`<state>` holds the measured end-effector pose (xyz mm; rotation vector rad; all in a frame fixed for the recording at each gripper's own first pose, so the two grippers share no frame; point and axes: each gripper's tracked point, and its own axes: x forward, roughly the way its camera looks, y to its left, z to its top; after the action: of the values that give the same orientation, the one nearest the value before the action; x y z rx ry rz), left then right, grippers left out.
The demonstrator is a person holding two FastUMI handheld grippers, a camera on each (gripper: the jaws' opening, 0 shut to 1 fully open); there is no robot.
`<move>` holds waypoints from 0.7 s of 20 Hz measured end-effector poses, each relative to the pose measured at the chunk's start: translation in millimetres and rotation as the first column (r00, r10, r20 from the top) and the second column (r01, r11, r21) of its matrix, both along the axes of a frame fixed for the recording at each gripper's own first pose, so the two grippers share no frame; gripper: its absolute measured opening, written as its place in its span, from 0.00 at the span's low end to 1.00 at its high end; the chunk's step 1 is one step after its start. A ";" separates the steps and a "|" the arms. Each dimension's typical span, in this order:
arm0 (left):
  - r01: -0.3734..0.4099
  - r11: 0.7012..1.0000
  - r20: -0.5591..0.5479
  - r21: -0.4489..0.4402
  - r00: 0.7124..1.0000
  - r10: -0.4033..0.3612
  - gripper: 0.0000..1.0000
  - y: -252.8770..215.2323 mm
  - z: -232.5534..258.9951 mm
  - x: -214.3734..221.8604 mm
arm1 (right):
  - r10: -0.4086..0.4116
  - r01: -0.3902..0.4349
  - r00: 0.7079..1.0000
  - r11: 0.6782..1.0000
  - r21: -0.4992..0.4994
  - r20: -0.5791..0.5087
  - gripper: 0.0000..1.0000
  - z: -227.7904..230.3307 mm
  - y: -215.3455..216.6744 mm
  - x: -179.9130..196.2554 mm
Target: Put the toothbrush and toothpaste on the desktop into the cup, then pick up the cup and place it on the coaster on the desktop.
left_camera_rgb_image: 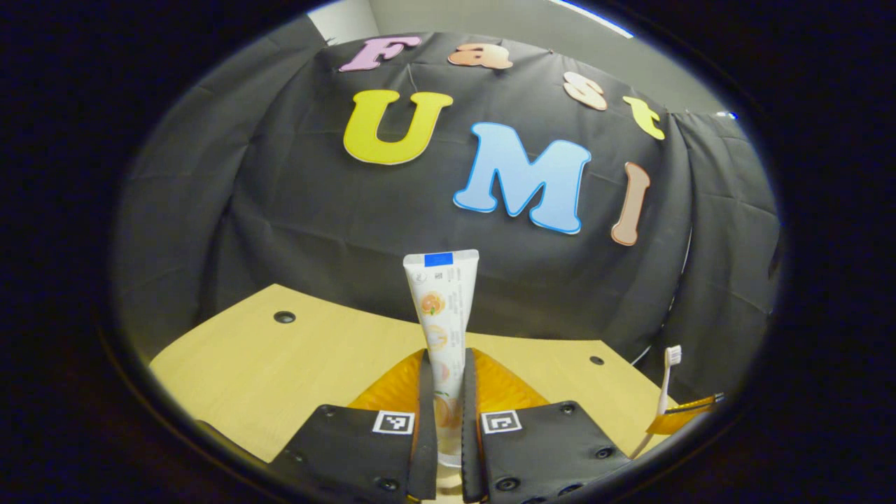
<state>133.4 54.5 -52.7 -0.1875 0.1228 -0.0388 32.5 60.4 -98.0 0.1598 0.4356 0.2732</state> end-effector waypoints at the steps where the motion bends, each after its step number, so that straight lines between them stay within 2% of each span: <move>1: 0.009 1.000 0.010 -0.001 1.000 -0.009 0.20 -2.4 -1.2 6.1 | -0.006 0.006 1.000 1.000 -0.009 -0.002 0.05 -1.4 -2.7 -0.1; 7: 0.070 0.997 -0.004 0.038 0.998 -0.070 0.21 -26.7 -34.5 27.5 | -0.036 0.036 0.999 0.999 -0.015 -0.033 0.05 -6.6 -9.0 -2.3; 14: 0.081 0.994 -0.084 0.079 0.994 -0.075 0.22 -28.5 -80.1 28.9 | -0.030 0.028 0.997 0.999 -0.018 -0.067 0.05 -15.4 -5.9 -2.7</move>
<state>162.4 26.0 -132.8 -0.1023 0.2125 -0.1040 29.8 54.5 -113.3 0.1591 0.5020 0.2360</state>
